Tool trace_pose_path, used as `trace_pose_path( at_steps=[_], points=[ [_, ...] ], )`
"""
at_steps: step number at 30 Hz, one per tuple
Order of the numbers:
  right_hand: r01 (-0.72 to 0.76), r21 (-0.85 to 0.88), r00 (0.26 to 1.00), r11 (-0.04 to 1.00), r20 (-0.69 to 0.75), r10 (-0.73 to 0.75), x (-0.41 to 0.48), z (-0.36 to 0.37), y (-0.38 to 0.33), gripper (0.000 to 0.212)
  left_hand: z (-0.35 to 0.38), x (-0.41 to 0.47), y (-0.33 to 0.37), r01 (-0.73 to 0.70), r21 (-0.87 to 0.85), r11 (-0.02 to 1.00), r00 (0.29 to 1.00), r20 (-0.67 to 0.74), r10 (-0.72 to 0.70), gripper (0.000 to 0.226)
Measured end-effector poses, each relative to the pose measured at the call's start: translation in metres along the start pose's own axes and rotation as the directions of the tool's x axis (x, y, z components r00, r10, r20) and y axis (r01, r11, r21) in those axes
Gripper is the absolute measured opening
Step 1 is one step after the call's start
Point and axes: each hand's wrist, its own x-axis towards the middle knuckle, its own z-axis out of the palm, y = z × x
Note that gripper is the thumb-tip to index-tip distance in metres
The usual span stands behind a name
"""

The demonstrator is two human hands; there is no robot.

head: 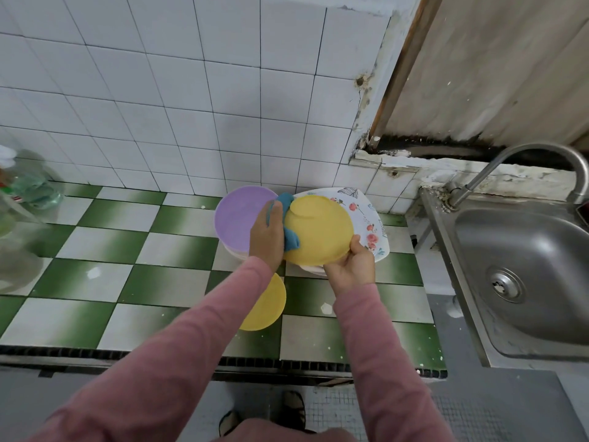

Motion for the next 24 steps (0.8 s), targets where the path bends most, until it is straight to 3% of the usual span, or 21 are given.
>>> trace_pose_path(
  at_steps=[3,6,10,12,16,18,19,21,22,24],
  points=[
    [0.031,0.126,0.999,0.992,0.022,-0.034,0.000,0.009,-0.006,0.040,-0.001,-0.017,-0.013,-0.328,0.158,0.931,0.944,0.083,0.319,0.040],
    [0.035,0.174,0.998,0.984,0.053,-0.044,-0.002,0.018,-0.015,0.039,-0.009,-0.014,-0.028,-0.675,0.290,0.679,0.738,0.275,0.617,0.050],
    [-0.049,0.114,0.995,0.992,0.090,0.039,0.002,0.018,-0.019,0.041,-0.015,-0.008,-0.032,-0.884,0.335,0.326,0.461,0.509,0.727,0.063],
    [-0.074,0.087,0.994,0.993,0.083,0.067,0.003,0.017,-0.021,0.039,-0.016,-0.002,-0.031,-0.913,0.337,0.231,0.387,0.530,0.754,0.062],
    [-0.115,-0.055,0.991,0.992,0.065,0.118,0.003,0.016,-0.025,0.028,-0.016,0.003,-0.022,-0.885,0.336,0.321,0.446,0.424,0.788,0.053],
    [-0.109,-0.337,0.994,0.935,-0.013,0.111,0.008,0.010,-0.029,0.030,-0.013,0.001,-0.016,-0.829,0.328,0.454,0.550,0.328,0.768,0.047],
    [-0.096,-0.536,0.995,0.838,-0.058,0.077,0.010,0.006,-0.032,0.037,-0.012,-0.001,-0.011,-0.779,0.314,0.543,0.622,0.275,0.733,0.044],
    [-0.055,-0.792,0.994,0.608,-0.101,-0.042,0.013,-0.003,-0.039,0.047,-0.009,-0.008,0.001,-0.581,0.261,0.771,0.813,0.139,0.566,0.033],
    [-0.039,-0.824,0.993,0.565,-0.097,-0.073,0.014,-0.009,-0.043,0.049,-0.007,-0.010,0.007,-0.427,0.212,0.879,0.904,0.064,0.423,0.027],
    [-0.050,-0.775,0.997,0.630,-0.078,-0.017,0.014,-0.018,-0.047,0.057,-0.006,-0.007,0.011,-0.125,0.039,0.991,0.991,-0.033,0.126,0.021]
  ],
)
